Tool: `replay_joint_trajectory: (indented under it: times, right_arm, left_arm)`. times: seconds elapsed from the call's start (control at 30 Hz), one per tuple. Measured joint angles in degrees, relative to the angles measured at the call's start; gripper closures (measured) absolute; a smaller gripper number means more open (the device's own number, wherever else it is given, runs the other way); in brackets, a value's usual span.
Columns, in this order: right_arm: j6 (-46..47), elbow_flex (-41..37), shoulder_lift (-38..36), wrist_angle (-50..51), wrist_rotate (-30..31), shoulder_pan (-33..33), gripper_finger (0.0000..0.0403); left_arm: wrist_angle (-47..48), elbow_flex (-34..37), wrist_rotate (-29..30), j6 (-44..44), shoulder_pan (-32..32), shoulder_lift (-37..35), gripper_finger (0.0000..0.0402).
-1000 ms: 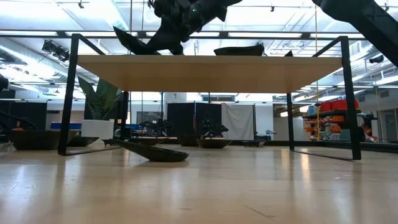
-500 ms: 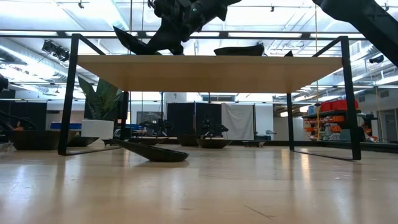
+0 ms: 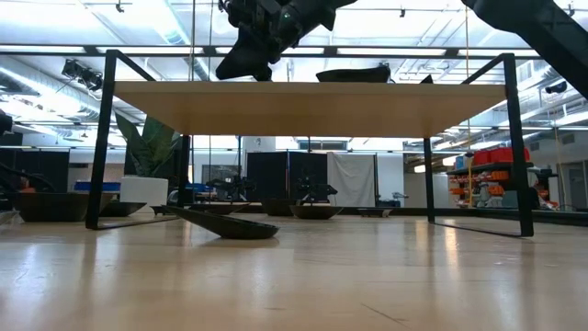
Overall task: Pick & Place Mini shaped plates
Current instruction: Stack the square plate on top of the square plate on the shelf
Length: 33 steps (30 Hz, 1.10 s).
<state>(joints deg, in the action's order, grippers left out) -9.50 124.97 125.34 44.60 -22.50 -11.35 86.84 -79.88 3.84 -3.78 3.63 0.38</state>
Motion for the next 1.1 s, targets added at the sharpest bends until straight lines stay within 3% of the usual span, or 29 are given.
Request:
replay_joint_trajectory:
  times: [0.4,0.77,1.1]
  right_arm:
    - [0.0,0.0,0.0,0.8,0.0,0.3,0.0328]
    - [-0.3,0.0,-2.0,1.5,0.1,3.5,0.0326]
    - [0.0,0.0,-4.0,1.3,6.0,8.8,0.0326]
  left_arm:
    - [0.0,0.0,0.0,0.0,0.0,0.0,0.0383]
    - [0.0,0.0,0.0,0.0,0.0,0.0,0.0383]
    - [0.0,0.0,0.0,0.0,0.0,0.0,0.0383]
